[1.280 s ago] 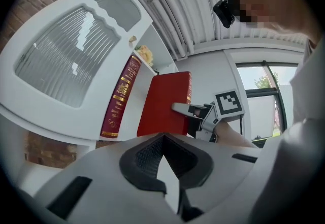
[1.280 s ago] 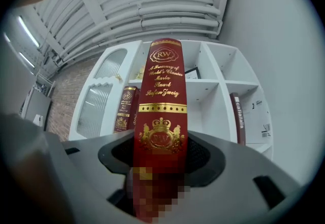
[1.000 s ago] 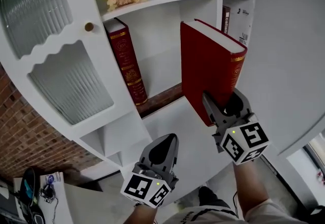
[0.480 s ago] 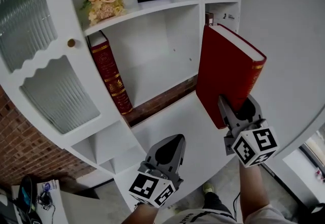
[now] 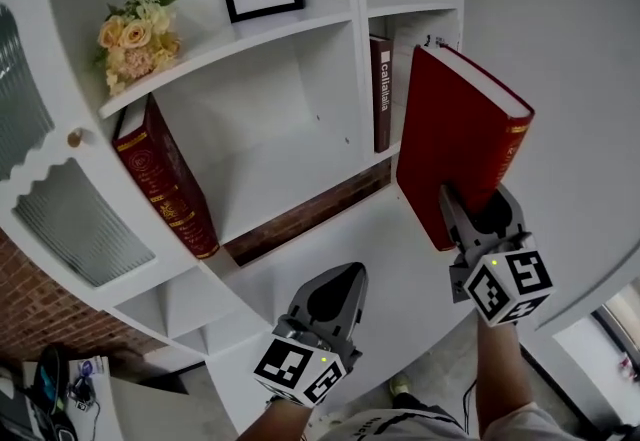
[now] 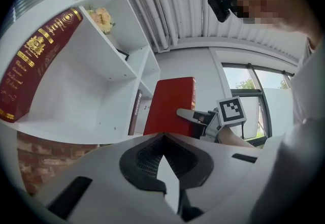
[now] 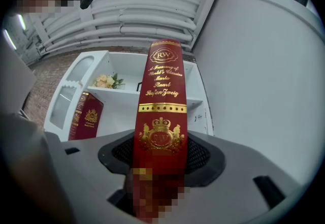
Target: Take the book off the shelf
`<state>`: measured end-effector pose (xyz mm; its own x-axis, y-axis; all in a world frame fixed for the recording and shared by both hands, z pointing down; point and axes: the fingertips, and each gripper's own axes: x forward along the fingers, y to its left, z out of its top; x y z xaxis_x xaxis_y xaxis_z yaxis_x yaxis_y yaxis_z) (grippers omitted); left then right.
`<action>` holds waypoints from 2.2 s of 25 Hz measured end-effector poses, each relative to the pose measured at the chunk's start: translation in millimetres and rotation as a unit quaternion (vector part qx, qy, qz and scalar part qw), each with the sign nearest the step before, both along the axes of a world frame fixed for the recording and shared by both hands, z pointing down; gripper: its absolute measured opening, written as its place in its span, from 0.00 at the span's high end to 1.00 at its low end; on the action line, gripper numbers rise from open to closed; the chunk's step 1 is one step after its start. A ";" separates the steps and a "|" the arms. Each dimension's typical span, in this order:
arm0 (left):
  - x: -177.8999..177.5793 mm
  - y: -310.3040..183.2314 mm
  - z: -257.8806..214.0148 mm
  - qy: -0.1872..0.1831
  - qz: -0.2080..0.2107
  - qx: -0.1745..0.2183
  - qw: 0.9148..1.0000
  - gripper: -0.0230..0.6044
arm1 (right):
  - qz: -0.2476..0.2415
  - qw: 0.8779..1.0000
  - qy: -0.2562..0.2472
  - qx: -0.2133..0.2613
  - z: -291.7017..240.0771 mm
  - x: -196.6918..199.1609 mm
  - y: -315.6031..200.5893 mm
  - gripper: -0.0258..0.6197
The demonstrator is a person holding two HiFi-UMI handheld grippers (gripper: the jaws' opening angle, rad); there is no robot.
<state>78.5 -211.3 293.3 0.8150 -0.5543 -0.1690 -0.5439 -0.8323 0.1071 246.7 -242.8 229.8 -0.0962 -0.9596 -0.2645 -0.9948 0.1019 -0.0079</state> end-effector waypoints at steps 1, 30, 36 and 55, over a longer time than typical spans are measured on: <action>8.2 -5.4 -0.4 -0.001 -0.003 0.001 1.000 0.95 | -0.002 1.000 0.000 0.001 0.0 8.2 -6.5 0.58; 98.1 -86.5 -2.8 -0.020 -0.099 0.001 0.995 0.95 | -0.101 0.994 0.024 0.021 -17.9 64.8 -135.7 0.58; 92.5 -92.7 -1.6 -0.021 -0.116 0.000 0.993 0.95 | -0.119 0.993 0.021 -0.006 -23.8 53.3 -170.1 0.58; 77.0 -118.0 1.0 -0.029 -0.157 -0.006 0.987 0.95 | -0.157 0.987 0.039 -0.010 -24.7 22.9 -229.2 0.58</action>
<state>155.5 -329.3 294.3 0.6106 -0.7829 -0.1194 -0.7804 -0.6205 0.0768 269.6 -471.9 205.2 -0.4090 -0.8844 -0.2249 -0.9118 0.4057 0.0626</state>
